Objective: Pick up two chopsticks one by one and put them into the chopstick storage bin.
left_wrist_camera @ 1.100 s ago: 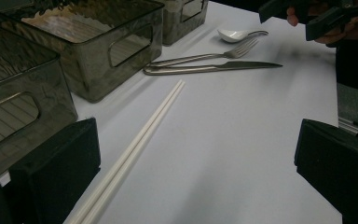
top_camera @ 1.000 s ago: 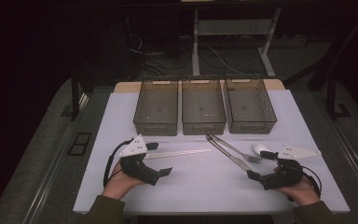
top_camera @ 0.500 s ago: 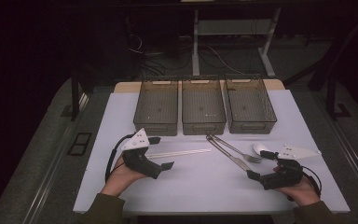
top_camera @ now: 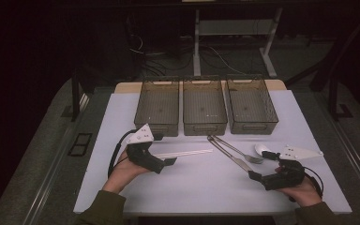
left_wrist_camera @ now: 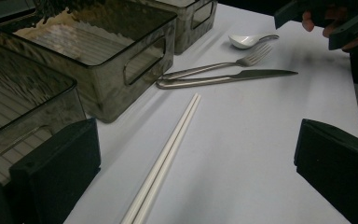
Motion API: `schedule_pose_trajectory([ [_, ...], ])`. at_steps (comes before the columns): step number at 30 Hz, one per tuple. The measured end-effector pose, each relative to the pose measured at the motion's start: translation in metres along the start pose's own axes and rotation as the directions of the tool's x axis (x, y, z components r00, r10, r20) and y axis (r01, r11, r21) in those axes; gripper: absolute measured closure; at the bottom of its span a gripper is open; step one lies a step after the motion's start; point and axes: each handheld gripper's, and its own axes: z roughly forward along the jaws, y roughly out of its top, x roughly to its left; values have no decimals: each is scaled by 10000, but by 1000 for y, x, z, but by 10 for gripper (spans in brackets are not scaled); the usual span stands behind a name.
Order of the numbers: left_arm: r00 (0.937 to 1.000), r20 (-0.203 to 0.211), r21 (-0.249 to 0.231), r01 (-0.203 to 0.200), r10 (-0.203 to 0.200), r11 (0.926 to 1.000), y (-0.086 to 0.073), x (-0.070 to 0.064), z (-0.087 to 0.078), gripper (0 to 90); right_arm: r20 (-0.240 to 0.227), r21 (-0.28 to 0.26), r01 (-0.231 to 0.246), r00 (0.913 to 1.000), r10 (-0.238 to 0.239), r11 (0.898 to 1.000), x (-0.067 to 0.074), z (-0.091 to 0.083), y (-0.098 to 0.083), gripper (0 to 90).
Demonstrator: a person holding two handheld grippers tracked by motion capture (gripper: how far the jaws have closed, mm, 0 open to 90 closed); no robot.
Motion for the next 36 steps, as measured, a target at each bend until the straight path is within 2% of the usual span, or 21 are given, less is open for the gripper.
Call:
schedule_pose_trajectory([
  [10,9999,34,26,166,-166,9999,6,16,7,21,22,-22,-60,10000,60,10000,-1,0,0,22],
  [15,9998,23,26,179,-179,9998,6,22,11,105,8,-16,-55,10000,55,10000,-1,1,0,23],
  [19,10000,-18,173,-6,6,9998,3,26,15,168,-20,-17,-45,10000,45,10000,-1,1,0,23],
  [22,9999,-81,228,-128,130,9997,2,29,16,237,-52,8,-6,10000,6,10000,-1,2,1,23],
  [23,9999,-75,275,-150,152,9995,1,30,15,308,-56,54,16,10000,-16,10000,0,2,1,23],
  [24,9999,-97,238,-93,96,9997,0,32,15,308,-56,54,16,10000,-16,10000,0,2,1,23],
  [27,9998,-151,405,-138,145,9991,-3,36,16,419,-55,50,9,10000,-9,10000,0,2,1,23],
  [28,9997,-185,490,-174,184,9986,-4,37,16,419,-55,50,9,10000,-9,10000,0,2,1,23],
  [29,9996,-190,569,-202,213,9982,-5,38,15,495,-45,77,21,10000,-21,10000,0,2,0,23],
  [31,9996,-177,719,-199,213,9972,-7,40,15,564,-64,76,33,10000,-32,10000,0,2,0,23],
  [32,9995,-185,825,-233,249,9963,-8,41,14,564,-64,76,33,10000,-32,10000,0,2,0,23],
  [36,9993,-314,1290,-150,192,9915,-12,44,13,726,-76,92,35,10000,-34,10000,0,2,0,23],
])
